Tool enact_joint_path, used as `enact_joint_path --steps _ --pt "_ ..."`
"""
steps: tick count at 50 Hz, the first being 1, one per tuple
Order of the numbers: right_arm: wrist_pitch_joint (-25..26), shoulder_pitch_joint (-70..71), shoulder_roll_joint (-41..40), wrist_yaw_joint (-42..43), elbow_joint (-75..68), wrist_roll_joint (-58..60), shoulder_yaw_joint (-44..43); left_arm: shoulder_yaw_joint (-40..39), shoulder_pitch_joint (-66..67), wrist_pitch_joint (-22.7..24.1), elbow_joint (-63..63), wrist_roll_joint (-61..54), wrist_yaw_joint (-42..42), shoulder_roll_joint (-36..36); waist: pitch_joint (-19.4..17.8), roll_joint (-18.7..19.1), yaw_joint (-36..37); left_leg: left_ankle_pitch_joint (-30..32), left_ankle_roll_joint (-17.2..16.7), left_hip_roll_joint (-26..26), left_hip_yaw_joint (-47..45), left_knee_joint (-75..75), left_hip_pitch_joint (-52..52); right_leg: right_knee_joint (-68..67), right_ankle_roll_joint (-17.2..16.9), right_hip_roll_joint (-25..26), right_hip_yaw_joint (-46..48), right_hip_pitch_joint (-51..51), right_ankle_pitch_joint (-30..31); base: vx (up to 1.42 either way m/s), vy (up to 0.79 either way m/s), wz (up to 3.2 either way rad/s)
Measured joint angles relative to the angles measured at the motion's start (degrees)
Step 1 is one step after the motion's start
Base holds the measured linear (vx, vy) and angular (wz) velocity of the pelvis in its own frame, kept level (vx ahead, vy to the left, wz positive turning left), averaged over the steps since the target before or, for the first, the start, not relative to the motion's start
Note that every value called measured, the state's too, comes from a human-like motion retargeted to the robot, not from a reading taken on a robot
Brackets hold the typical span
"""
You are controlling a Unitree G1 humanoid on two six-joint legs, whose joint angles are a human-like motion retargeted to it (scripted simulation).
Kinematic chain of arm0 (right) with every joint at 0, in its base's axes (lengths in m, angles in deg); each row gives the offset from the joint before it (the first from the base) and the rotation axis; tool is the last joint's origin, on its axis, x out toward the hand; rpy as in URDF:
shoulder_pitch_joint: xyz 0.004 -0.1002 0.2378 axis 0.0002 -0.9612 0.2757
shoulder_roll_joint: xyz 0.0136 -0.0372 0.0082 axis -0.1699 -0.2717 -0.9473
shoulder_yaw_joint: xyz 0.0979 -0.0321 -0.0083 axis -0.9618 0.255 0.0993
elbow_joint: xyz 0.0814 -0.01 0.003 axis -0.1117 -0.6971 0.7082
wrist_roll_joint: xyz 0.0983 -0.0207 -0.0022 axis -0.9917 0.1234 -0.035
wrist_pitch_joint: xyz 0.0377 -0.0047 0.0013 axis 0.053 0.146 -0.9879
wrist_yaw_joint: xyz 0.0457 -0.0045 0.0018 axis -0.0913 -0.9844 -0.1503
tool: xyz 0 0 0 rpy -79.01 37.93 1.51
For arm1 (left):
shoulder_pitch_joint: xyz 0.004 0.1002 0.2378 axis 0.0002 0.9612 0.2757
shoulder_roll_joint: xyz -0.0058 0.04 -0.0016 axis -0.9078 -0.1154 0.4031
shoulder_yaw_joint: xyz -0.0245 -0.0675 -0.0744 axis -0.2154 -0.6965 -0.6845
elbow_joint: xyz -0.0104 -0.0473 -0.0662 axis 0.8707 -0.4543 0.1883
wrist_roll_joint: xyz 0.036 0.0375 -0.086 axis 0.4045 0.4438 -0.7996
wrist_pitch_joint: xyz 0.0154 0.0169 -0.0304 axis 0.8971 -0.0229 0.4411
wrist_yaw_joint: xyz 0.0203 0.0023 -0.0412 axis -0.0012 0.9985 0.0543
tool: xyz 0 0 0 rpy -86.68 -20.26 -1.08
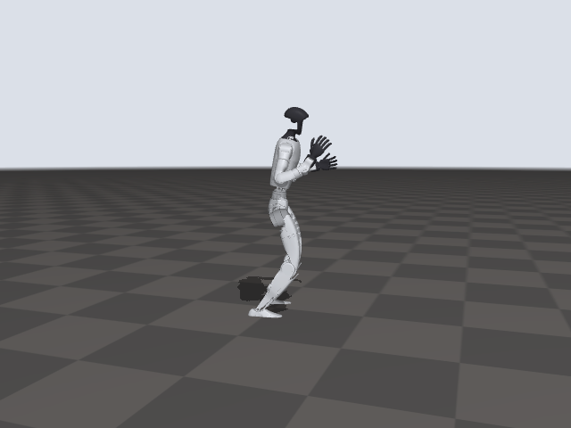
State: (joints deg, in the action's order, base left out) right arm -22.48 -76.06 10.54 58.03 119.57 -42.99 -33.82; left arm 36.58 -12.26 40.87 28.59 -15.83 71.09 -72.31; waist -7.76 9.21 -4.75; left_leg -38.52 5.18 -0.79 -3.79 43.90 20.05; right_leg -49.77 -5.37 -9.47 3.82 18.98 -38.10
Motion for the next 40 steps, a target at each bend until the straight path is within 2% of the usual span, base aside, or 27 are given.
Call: enact_joint_path --steps 2,5,10,12,15,18,23,30,33,35,40 --pt "0.4 -2.2 3.1 1.3 -1.4 1.5 -2.7 -3.7 2.8 0.7 -3.2 4.0 2.3 -3.1 2.7 -2.5 0.5 0.5 0.7 -1.1 -1.4 -3.0 -0.5 2.1 -0.9 -0.9 -1.2 0.5 0.6 0.21 0.22 -0.58" --pt "1.4 -5.2 6.2 2.9 -4.5 3.7 -6.0 -8.7 4.6 1.5 -7.7 10.0 6.8 -5.8 4.6 -7.1 1.1 0.6 2.1 -3.5 -3.3 -7.1 -3.2 3.4 -2.4 -3.2 -2.8 0.0 0.5 0.19 0.22 -0.45" --pt "2.7 -9.7 7.2 2.8 -8.1 5.4 -7.0 -13.7 4.3 2.2 -10.4 15.9 11.4 -4.5 3.5 -13.4 1.9 -3.2 4.1 -5.9 -5.5 -1.2 -4.0 -6.9 -3.5 -7.3 -4.1 1.4 -2.3 0.07 0.17 -0.22" --pt "2.4 -10.7 6.3 2.6 -9.5 5.4 -6.9 -14.6 3.5 2.6 -10.4 18.5 13.0 -3.5 2.3 -15.9 2.5 -4.5 5.0 -7.1 -6.3 0.5 -5.1 -13.2 -3.1 -10.6 -2.7 2.4 -1.4 0.06 0.12 -0.24" --pt "1.1 -11.2 4.8 2.6 -11.4 4.4 -7.8 -15.9 1.9 3.1 -10.3 22.8 15.8 -2.3 0.2 -18.8 3.1 -5.7 6.2 -8.7 -7.0 1.0 -7.4 -22.9 -0.7 -16.8 0.6 4.2 2.0 0.07 0.10 -0.17" --pt "-0.6 -11.6 4.4 2.9 -12.6 2.3 -10.6 -17.0 0.9 3.5 -9.8 26.4 18.3 -2.1 -2.0 -20.5 2.1 -5.6 6.4 -10.3 -6.4 -0.3 -10.1 -27.1 -0.5 -17.8 -0.3 6.1 2.4 0.09 0.07 0.23" --pt "-3.9 -12.3 9.9 4.5 -12.1 -2.5 -17.5 -18.7 1.3 4.7 -7.9 27.9 20.2 -6.8 -2.0 -17.9 -0.2 -5.3 5.2 -8.3 -4.7 -3.3 -12.4 -21.3 -0.6 -13.2 -0.9 9.8 3.1 0.13 0.03 0.26" --pt "-6.2 -12.2 22.0 3.8 -11.3 -10.4 -23.7 -17.8 1.9 7.6 -7.7 25.3 18.5 -19.1 1.5 -12.2 -1.5 -4.7 3.2 -3.7 -3.0 -7.1 -12.5 -1.2 -2.6 -2.6 -5.4 12.3 8.6 0.17 -0.03 0.11" --pt "-7.1 -11.3 25.5 2.5 -9.9 -13.2 -24.6 -16.1 3.1 7.5 -8.7 24.3 15.7 -22.3 2.5 -11.4 -1.2 -5.4 2.4 -2.8 -2.8 -6.0 -12.4 0.7 -2.9 -0.7 -7.2 12.3 10.1 0.16 -0.12 0.03" --pt "-7.9 -9.4 27.4 0.7 -9.1 -17.0 -24.9 -14.9 4.0 7.2 -10.8 21.7 11.5 -24.2 4.4 -10.0 -0.6 -4.8 2.5 -2.2 -2.1 -9.5 -13.3 5.6 -2.9 0.9 -7.1 10.5 11.3 0.22 -0.15 -0.03" --pt "-10.2 -5.8 25.3 -1.9 -4.4 -23.1 -22.4 -8.8 10.1 4.2 -13.7 17.2 1.4 -22.2 5.4 -8.2 0.4 -5.4 0.2 0.5 -2.2 -7.2 -13.8 5.8 -1.7 3.0 -5.9 9.1 8.6 0.20 -0.21 -0.08"
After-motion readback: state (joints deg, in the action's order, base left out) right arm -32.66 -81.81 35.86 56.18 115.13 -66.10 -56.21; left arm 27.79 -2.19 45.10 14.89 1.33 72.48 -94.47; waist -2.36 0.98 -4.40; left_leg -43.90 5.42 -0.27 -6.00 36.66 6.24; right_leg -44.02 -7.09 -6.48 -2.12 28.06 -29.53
